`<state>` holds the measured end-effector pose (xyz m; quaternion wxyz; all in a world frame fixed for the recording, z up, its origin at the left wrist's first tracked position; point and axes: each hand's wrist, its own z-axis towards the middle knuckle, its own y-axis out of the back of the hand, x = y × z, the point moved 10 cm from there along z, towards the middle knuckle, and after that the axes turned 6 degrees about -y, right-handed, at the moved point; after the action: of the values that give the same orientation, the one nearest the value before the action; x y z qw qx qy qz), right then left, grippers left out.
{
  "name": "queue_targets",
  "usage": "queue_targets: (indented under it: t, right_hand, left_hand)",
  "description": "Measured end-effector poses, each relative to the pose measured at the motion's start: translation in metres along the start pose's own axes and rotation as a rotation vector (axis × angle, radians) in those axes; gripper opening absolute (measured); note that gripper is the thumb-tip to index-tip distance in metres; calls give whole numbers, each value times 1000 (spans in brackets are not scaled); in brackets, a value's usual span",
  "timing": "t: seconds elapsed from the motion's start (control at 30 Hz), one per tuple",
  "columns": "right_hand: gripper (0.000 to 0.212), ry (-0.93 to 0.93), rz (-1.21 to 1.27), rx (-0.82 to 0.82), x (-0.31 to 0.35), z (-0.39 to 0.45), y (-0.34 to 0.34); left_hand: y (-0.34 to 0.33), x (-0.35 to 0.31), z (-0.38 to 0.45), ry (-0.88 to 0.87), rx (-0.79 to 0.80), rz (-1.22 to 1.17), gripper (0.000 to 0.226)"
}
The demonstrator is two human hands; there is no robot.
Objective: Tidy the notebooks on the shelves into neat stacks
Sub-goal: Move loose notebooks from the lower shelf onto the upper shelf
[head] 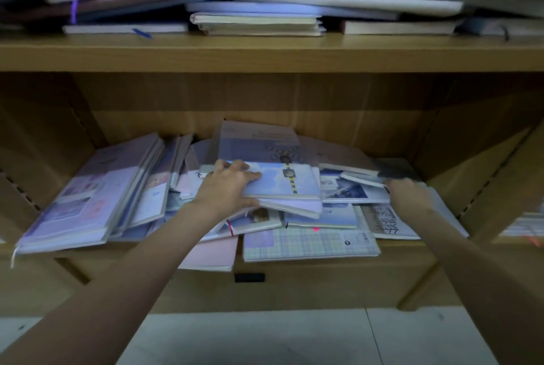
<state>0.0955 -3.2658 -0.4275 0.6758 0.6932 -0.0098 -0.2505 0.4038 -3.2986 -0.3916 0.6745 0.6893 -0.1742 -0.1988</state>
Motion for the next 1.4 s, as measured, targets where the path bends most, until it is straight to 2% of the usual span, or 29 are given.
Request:
queue_targets:
  t: [0.2, 0.33, 0.43, 0.5, 0.57, 0.63, 0.67, 0.73, 0.77, 0.8, 0.9, 0.97, 1.0, 1.03, 1.1, 1.17, 1.2, 1.27, 1.3, 1.33, 1.4]
  right_hand:
    - [27, 85, 144, -339, -4, -16, 76]
    - [26, 56, 426, -645, -25, -40, 128]
    - [20, 24, 649, -777, -31, -56, 156]
    - [22, 111, 682, -921, -9, -76, 173]
    - [32, 288, 601, -1034, 35, -99, 178]
    - [36, 529, 586, -1042, 82, -120, 169]
    - [37, 622, 614, -1017, 98, -130, 163]
    - [41, 725, 683, -922, 118, -135, 147]
    - [45, 749, 705, -884, 122, -135, 139]
    - [46, 763, 724, -816, 126, -131, 129]
    - [49, 700, 715, -555, 124, -112, 106]
    - [56, 534, 651, -312, 108, -87, 81]
    - [57, 431, 604, -254, 95, -76, 69]
    - [56, 370, 551, -284, 83, -73, 70]
    - [50, 338, 441, -552, 66, -83, 93]
    - [42, 341, 454, -838, 51, -98, 116]
    - [40, 384, 487, -926, 51, -104, 125]
    - [38, 460, 532, -995, 60, -103, 139]
    - [41, 449, 524, -990, 68, -94, 141]
    - [45, 395, 486, -903, 76, -77, 138]
    - [48, 198, 446, -505, 80, -30, 106]
  left_hand:
    - [-5, 12, -5, 7, 21, 66, 65]
    - [-5, 10, -4, 1, 36, 80, 65]
    - [-5, 12, -1, -2, 73, -8, 75]
    - [3, 14, 3, 18, 17, -131, 93]
    - [23, 14, 1, 49, -149, -234, 100]
    - [43, 3, -4, -39, -321, -136, 90]
    - [48, -9, -6, -159, -383, -53, 79]
    - [47, -31, -10, -404, -459, 38, 43]
    - [44, -35, -11, -464, -468, 47, 32]
    - [39, -37, -10, -489, -465, 61, 32]
    - [27, -42, -5, -449, -439, 156, 34]
    - [34, -45, -6, -419, -537, 221, 30]
    - [40, -47, -9, -419, -587, 241, 28]
    - [45, -50, -12, -432, -631, 255, 26]
    - [51, -51, -19, -446, -684, 215, 21]
    - [58, -46, -25, -437, -708, 124, 10]
    - [60, -43, -29, -445, -725, 96, 11]
    - [64, -39, -37, -478, -740, 98, 25]
    - [65, -38, -40, -477, -737, 134, 29]
    - [64, -35, -40, -449, -722, 191, 31]
    - [53, -22, -30, -333, -632, 290, 37]
